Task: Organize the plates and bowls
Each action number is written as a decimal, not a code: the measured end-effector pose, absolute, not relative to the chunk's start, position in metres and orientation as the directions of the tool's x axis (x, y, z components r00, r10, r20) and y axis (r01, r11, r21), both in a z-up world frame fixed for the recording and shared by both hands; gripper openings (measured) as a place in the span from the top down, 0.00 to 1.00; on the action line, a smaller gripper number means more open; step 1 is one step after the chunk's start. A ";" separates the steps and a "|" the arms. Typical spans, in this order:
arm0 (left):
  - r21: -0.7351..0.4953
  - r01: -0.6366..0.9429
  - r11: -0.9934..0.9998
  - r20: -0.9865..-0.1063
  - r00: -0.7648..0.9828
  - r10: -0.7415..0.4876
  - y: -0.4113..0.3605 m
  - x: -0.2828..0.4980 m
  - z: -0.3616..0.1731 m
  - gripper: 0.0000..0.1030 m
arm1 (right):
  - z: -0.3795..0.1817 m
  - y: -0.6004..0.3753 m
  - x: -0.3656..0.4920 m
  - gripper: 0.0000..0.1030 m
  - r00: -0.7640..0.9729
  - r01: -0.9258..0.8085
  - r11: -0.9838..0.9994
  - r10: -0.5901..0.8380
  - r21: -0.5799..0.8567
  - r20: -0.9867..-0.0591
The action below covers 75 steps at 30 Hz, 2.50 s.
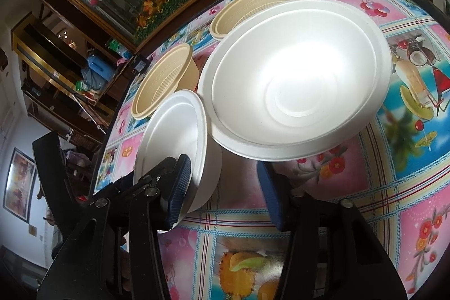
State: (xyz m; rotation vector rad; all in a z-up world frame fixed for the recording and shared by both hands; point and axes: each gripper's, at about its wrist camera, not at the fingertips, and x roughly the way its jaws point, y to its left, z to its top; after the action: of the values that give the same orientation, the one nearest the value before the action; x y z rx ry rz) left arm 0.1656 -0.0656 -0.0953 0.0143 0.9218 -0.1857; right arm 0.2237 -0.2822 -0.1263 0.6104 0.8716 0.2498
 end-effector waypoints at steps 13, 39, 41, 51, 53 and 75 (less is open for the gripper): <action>-0.070 0.215 0.974 -0.783 0.593 -0.187 -0.073 0.161 -0.092 0.81 | -0.123 -0.275 0.222 0.85 0.632 -0.007 0.828 0.438 0.561 -0.639; -0.040 0.167 0.985 -0.747 0.650 -0.140 -0.066 0.127 -0.071 0.85 | -0.112 -0.264 0.198 0.89 0.663 -0.028 0.838 0.424 0.545 -0.617; -0.043 0.162 0.986 -0.750 0.647 -0.139 -0.061 0.121 -0.071 0.84 | -0.111 -0.261 0.191 0.89 0.668 -0.032 0.828 0.435 0.560 -0.605; -0.025 0.092 0.995 -0.730 0.678 -0.081 -0.013 0.076 -0.057 0.84 | -0.100 -0.219 0.156 0.89 0.649 -0.101 0.806 0.498 0.584 -0.575; -0.033 0.078 0.996 -0.721 0.688 -0.078 -0.002 0.068 -0.053 0.84 | -0.092 -0.207 0.150 0.89 0.652 -0.128 0.812 0.502 0.569 -0.568; -0.071 -0.088 0.994 -0.663 0.748 0.019 0.101 0.012 -0.032 0.84 | -0.058 -0.105 0.119 0.89 0.602 -0.329 0.790 0.598 0.518 -0.529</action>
State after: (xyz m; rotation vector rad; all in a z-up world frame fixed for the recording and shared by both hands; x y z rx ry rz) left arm 0.0124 0.1007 -0.0321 -0.0998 0.7237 0.0587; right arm 0.1190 -0.1050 -0.0579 0.3908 0.7496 0.5527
